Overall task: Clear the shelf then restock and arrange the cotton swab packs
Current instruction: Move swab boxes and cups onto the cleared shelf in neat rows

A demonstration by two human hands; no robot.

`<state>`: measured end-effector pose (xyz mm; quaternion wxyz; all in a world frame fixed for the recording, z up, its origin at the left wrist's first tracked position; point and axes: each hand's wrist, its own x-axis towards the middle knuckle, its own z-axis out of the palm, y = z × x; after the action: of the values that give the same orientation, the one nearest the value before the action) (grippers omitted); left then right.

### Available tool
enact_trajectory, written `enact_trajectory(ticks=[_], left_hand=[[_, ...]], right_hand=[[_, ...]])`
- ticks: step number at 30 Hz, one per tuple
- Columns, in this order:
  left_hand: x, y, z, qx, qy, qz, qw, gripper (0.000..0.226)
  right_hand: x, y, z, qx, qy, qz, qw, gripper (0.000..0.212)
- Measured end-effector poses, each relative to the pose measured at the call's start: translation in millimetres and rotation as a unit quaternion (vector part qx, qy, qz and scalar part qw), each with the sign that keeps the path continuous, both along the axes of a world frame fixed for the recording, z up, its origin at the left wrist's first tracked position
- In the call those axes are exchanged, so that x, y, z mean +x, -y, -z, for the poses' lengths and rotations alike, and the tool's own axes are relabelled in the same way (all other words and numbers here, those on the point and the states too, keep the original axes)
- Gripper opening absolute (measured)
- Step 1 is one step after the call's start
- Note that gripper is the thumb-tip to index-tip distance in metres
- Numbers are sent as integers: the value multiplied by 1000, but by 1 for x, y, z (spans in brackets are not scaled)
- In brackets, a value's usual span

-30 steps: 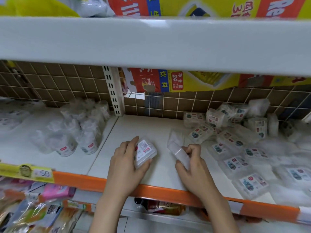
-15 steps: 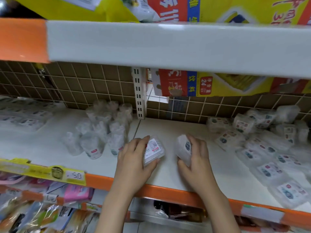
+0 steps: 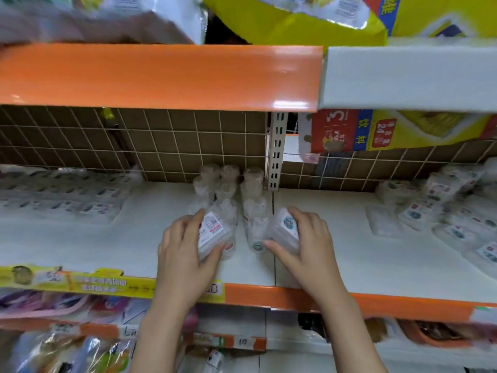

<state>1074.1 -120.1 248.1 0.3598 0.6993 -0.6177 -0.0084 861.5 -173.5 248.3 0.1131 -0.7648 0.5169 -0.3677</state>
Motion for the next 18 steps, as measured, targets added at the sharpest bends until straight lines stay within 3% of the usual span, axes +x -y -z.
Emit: enact_trajectory(ticks=[18], left_hand=[[51,42,-8,-27,-5,-27,999,70]], right_hand=[[60,49,-12,-72,-18,-13,997,66]])
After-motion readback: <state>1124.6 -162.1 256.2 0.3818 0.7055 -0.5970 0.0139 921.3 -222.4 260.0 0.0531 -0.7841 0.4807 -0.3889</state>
